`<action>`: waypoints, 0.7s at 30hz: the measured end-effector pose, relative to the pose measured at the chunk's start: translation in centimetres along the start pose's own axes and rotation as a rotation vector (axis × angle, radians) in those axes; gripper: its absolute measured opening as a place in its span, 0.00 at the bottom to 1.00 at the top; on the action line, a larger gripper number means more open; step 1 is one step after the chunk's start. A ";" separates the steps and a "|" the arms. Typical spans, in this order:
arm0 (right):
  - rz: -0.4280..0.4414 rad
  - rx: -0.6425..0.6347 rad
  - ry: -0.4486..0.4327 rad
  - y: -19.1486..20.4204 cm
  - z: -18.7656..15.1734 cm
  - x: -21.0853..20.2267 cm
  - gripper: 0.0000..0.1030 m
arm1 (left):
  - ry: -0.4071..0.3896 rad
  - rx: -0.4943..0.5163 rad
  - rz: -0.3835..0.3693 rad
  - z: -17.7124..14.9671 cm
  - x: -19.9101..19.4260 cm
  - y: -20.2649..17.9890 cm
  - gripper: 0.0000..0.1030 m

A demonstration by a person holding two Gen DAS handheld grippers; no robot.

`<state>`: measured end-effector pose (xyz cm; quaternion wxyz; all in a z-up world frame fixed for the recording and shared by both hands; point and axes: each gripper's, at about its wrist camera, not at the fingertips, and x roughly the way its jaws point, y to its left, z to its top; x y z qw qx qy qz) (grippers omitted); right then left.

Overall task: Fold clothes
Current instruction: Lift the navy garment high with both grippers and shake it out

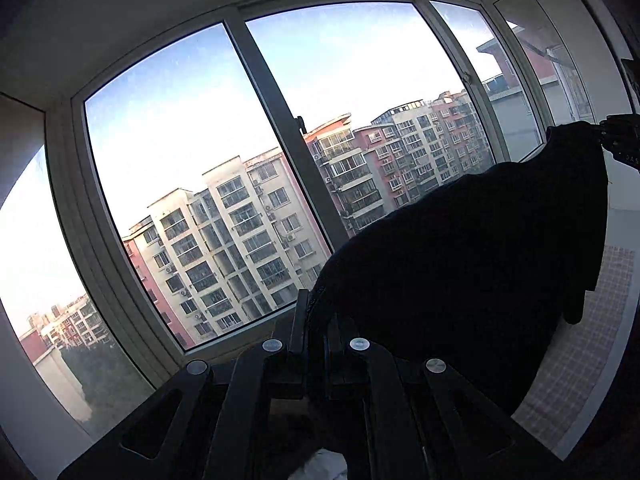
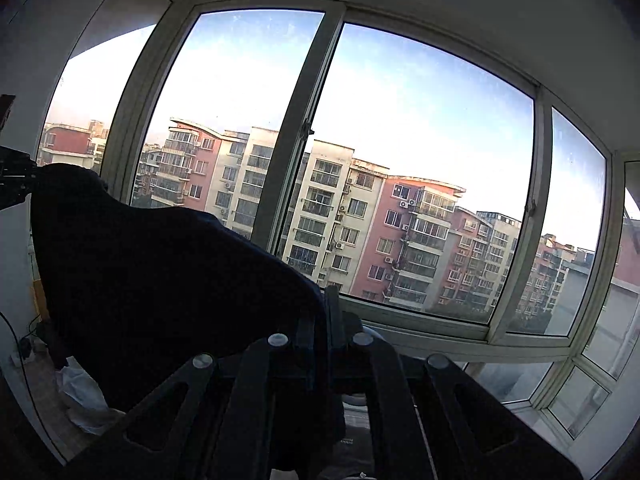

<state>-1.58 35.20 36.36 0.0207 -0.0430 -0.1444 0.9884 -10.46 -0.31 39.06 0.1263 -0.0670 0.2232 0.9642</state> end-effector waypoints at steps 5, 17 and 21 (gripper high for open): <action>-0.042 -0.031 -0.075 0.5 2.4 -2.8 0.03 | -0.033 0.032 0.050 1.4 -2.4 -0.2 0.04; 0.032 -0.004 0.111 0.3 -1.6 10.2 0.03 | 0.240 0.040 -0.031 -3.8 14.8 -4.1 0.04; 0.028 -0.006 0.251 1.6 -6.1 21.4 0.03 | 0.391 0.061 -0.040 -8.3 26.6 -5.9 0.04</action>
